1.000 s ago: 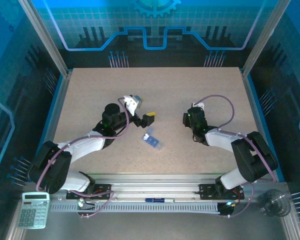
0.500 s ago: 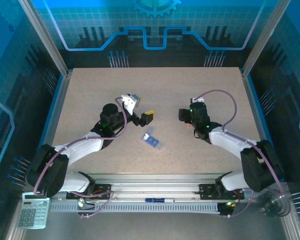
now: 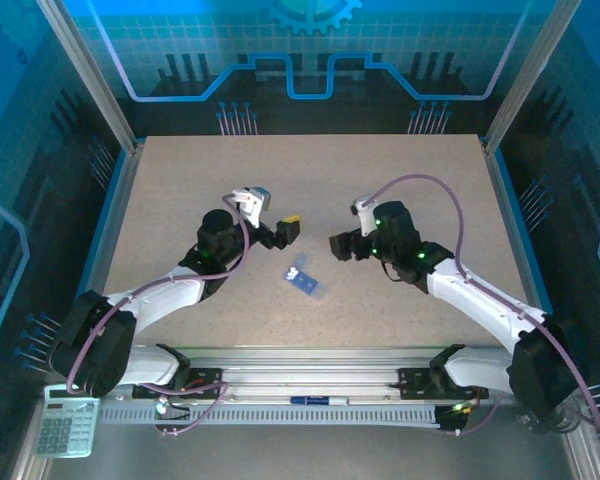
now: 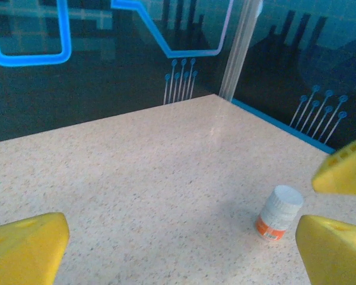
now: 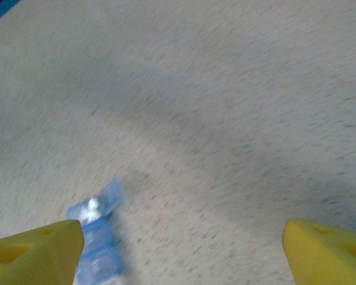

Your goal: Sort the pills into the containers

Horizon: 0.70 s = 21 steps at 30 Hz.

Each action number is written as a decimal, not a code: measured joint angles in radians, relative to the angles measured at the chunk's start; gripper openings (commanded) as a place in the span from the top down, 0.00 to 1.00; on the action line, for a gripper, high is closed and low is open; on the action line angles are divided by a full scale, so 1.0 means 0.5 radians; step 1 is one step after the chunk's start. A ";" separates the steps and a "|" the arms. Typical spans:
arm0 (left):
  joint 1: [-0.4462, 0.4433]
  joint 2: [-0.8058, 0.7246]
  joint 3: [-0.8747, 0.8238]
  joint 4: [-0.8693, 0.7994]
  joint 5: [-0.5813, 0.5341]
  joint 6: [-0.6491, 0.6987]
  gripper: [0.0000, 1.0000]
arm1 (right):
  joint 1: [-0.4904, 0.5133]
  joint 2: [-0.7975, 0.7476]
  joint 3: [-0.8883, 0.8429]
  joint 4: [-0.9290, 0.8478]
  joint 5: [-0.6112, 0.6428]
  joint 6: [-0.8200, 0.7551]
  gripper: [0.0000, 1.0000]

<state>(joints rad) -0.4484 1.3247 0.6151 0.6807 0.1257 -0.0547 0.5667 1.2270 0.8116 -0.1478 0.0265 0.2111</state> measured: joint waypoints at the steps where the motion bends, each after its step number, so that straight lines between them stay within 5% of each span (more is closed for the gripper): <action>1: 0.005 -0.003 0.008 -0.027 -0.023 -0.004 0.01 | 0.043 0.038 0.000 -0.021 -0.027 -0.022 0.10; 11: 0.074 -0.094 0.026 -0.232 -0.267 -0.069 0.01 | 0.407 0.544 0.005 -0.103 -0.044 -0.103 0.05; 21: 0.124 -0.131 0.027 -0.282 -0.318 -0.150 0.01 | 0.490 0.829 0.109 -0.128 -0.001 -0.113 0.05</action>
<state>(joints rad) -0.3862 1.2591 0.6285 0.5400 -0.0334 -0.1299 0.8116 1.6413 0.8661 -0.2119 0.0261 0.1547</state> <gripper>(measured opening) 0.990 0.953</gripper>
